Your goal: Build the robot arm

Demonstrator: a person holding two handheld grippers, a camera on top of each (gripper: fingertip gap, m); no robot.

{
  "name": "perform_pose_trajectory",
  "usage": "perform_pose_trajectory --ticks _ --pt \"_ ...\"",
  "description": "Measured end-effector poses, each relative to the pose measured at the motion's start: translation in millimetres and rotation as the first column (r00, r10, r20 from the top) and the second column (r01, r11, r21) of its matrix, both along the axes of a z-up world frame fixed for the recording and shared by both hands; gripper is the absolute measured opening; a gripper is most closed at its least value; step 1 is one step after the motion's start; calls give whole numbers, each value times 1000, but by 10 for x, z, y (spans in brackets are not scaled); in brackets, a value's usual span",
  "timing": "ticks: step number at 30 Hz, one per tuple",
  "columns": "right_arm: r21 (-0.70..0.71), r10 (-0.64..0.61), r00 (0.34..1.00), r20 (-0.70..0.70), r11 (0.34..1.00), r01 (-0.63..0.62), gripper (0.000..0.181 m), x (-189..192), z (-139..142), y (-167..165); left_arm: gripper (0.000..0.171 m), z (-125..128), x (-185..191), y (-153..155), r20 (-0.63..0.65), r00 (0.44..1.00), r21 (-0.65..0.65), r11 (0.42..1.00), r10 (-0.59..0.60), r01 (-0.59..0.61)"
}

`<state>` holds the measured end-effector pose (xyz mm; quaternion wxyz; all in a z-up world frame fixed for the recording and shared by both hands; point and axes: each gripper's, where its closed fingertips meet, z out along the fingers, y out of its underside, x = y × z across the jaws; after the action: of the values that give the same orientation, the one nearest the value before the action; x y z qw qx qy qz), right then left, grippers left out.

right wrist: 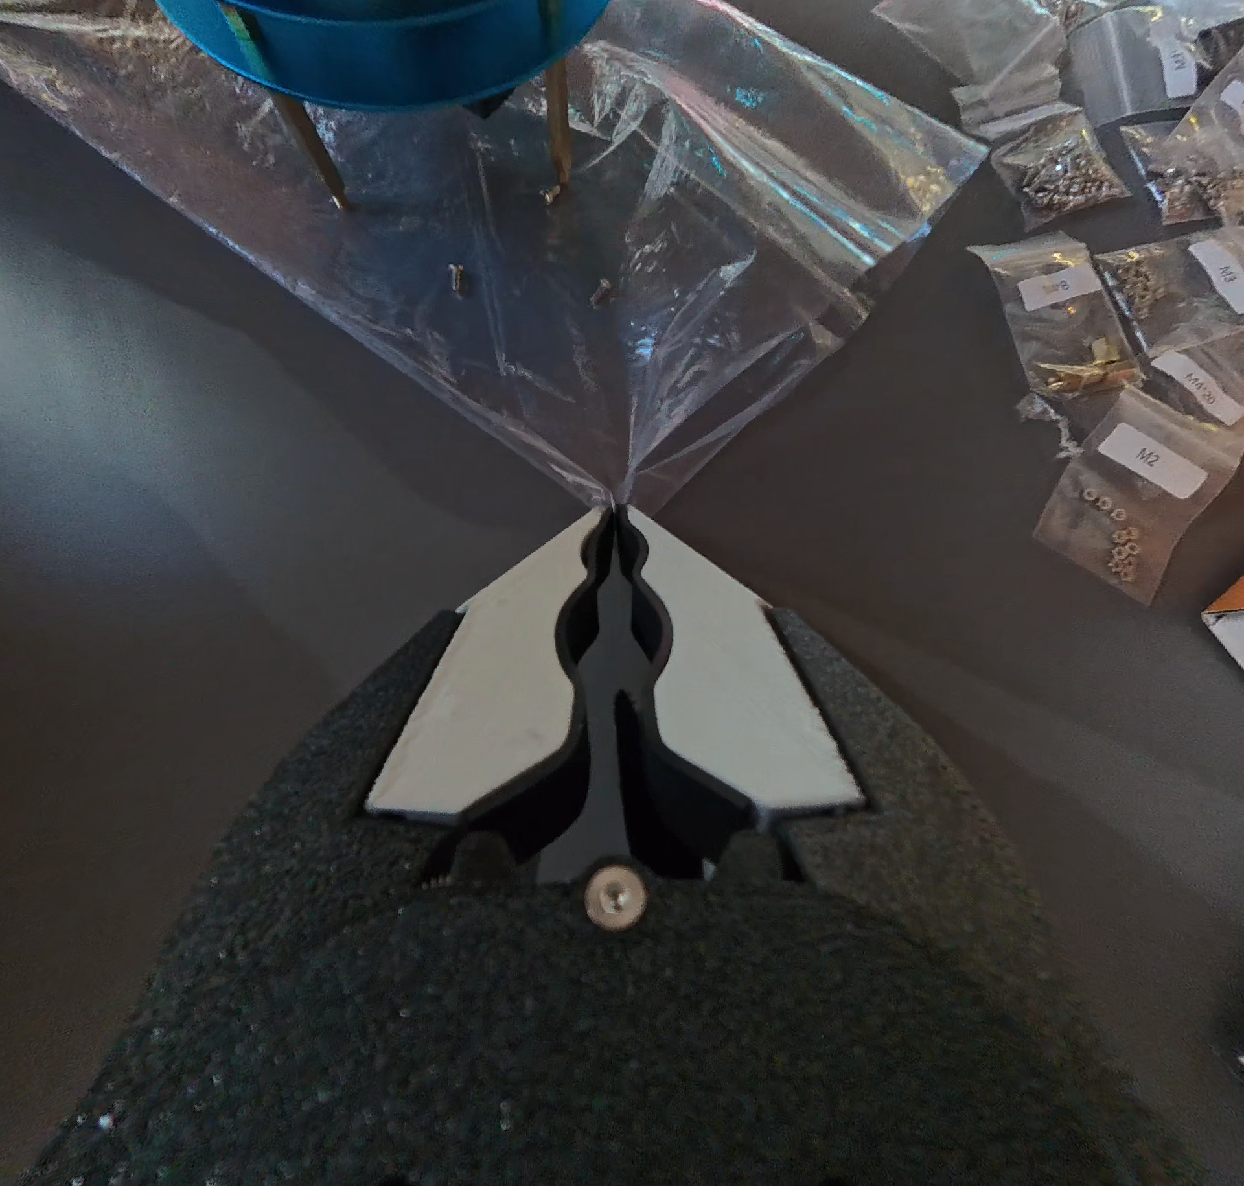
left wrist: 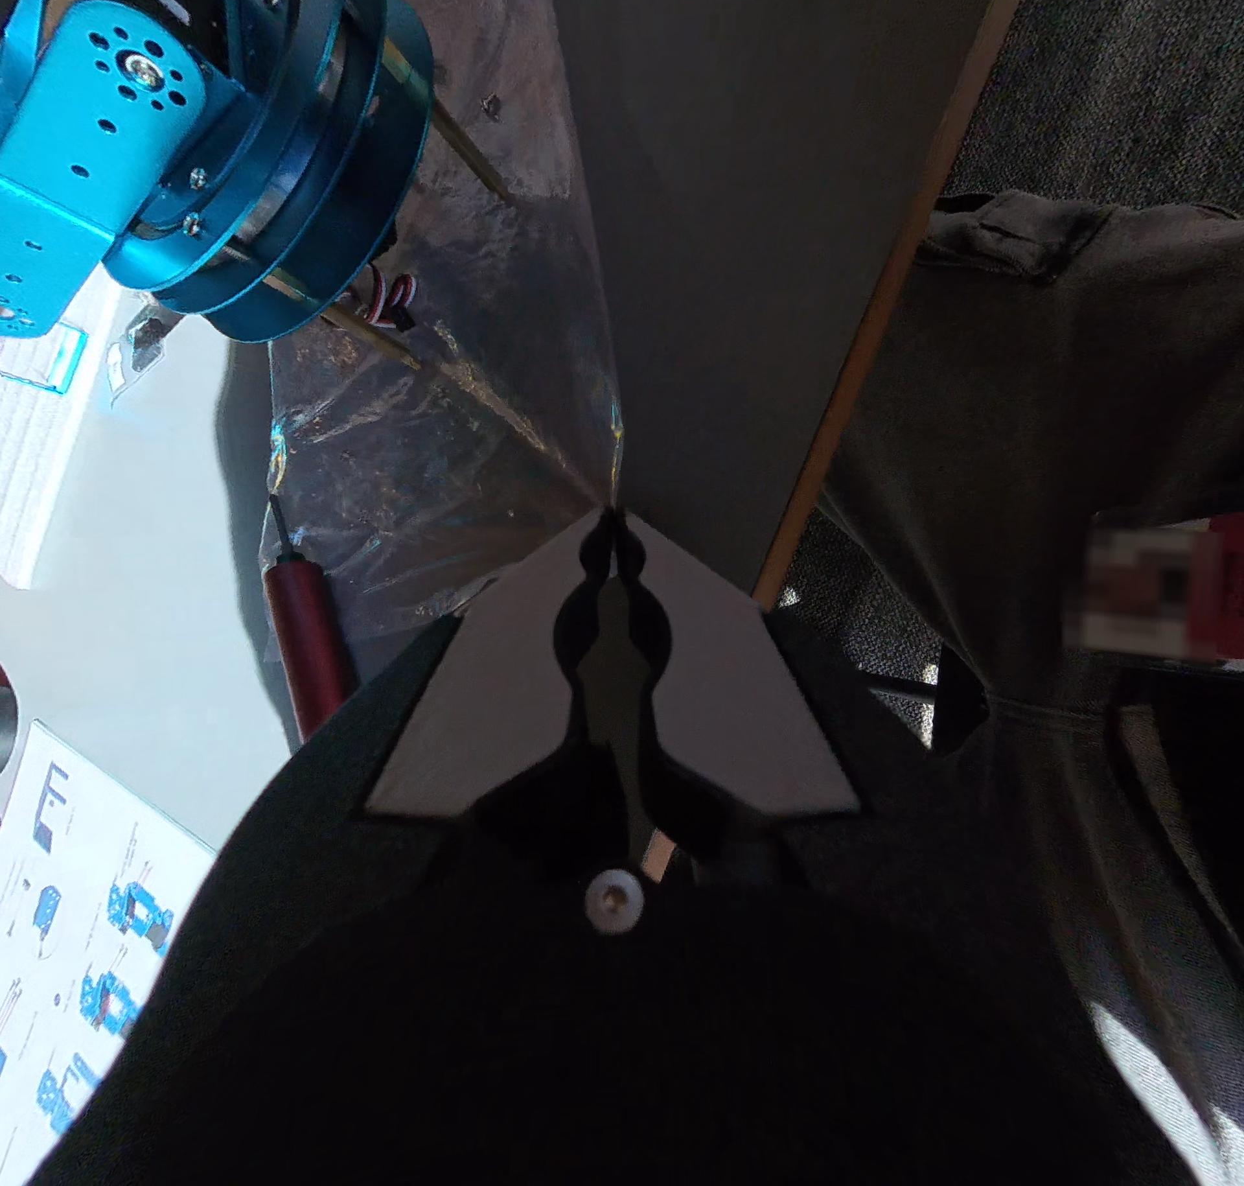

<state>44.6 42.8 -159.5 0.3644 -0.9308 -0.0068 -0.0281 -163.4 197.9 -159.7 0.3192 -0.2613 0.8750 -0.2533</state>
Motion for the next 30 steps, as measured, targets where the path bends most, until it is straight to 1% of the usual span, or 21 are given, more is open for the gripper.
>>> perform_pose_trajectory --ticks 2,5,9,16,21,23,26,28,30 --pt "-3 -1 1000 19 1000 1 0 -40 1 -19 0 -2 -11 24 0 1000 12 1000 -4 4" --pt "-18 -13 1000 -16 1000 12 0 -140 -1 -60 0 -1 -32 89 -9 1000 19 1000 -17 18" --pt "-61 -11 1000 -15 998 10 0 -337 -2 -107 0 0 -70 219 -26 999 25 999 -37 37" --pt "-138 -68 997 -26 988 63 0 -636 -5 -157 0 35 -118 402 -46 994 14 995 -100 101" --pt "-152 -125 992 -16 981 122 1 -729 -4 -187 0 49 -169 460 -60 990 -53 991 -126 123" --pt "-147 -155 988 -22 978 150 7 -735 5 -217 1 36 -212 456 -66 989 -95 988 -129 122" --pt "-71 -214 977 -22 975 212 14 -737 117 -267 7 85 -326 410 -61 991 -214 971 -121 105" --pt "53 -251 966 -57 966 254 16 -764 271 -256 9 189 -417 383 -35 995 -325 943 -90 74" --pt "210 -296 951 -88 928 308 20 -740 450 -232 13 312 -526 364 -2 999 -449 893 -34 29"
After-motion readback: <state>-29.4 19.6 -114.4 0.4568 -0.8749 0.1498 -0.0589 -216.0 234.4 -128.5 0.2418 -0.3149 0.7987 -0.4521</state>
